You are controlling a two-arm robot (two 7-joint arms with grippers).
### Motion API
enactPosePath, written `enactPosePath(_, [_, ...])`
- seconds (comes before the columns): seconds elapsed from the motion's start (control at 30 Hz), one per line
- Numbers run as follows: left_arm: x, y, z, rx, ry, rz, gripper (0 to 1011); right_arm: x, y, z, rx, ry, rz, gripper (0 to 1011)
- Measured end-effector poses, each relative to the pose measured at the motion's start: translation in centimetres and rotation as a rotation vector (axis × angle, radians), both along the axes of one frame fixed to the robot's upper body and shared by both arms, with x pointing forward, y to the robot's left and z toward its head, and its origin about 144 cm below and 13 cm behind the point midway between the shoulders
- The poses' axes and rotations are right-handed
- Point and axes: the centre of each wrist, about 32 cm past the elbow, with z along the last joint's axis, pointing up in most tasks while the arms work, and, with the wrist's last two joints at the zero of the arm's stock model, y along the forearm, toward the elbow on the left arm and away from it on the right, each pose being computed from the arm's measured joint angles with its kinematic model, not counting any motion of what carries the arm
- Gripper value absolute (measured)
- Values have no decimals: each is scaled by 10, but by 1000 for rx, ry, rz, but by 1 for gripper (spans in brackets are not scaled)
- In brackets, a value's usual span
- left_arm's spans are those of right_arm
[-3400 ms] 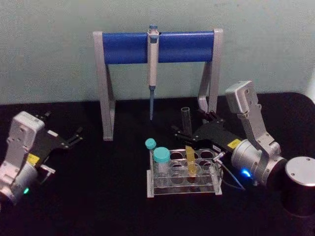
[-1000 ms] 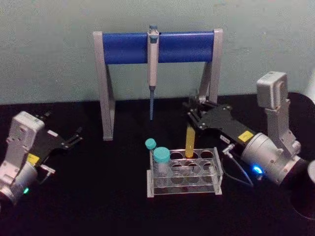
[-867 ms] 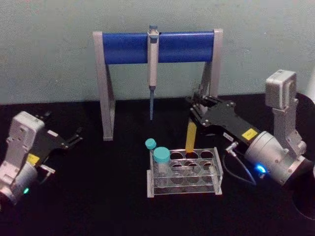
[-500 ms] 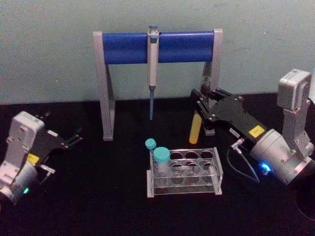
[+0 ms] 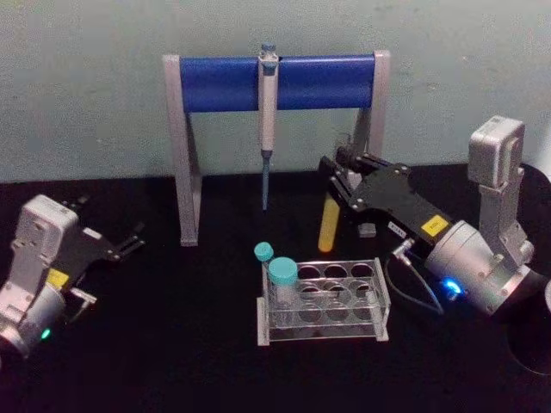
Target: Pick up the test tube from the test tube rack, shake it, then place it back into the test tube rack.
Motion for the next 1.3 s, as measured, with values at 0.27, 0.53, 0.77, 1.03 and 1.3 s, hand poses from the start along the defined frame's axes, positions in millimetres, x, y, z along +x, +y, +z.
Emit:
enactPosePath(0.27, [0, 0, 0, 0, 0, 0, 1001, -6, -13, 10, -13, 30, 114, 240])
enactPosePath(0.53, [0, 0, 0, 0, 0, 0, 1001, -25, -38, 30, -106, 71, 169, 240])
enactPosePath(0.77, [0, 0, 0, 0, 0, 0, 1001, -40, -54, 42, -187, 78, 75, 240])
enactPosePath(1.03, [0, 0, 0, 0, 0, 0, 1001, -40, -49, 42, -237, 5, -109, 240])
enactPosePath(1.3, [0, 0, 0, 0, 0, 0, 1001, -23, -30, 29, -161, -73, -188, 239])
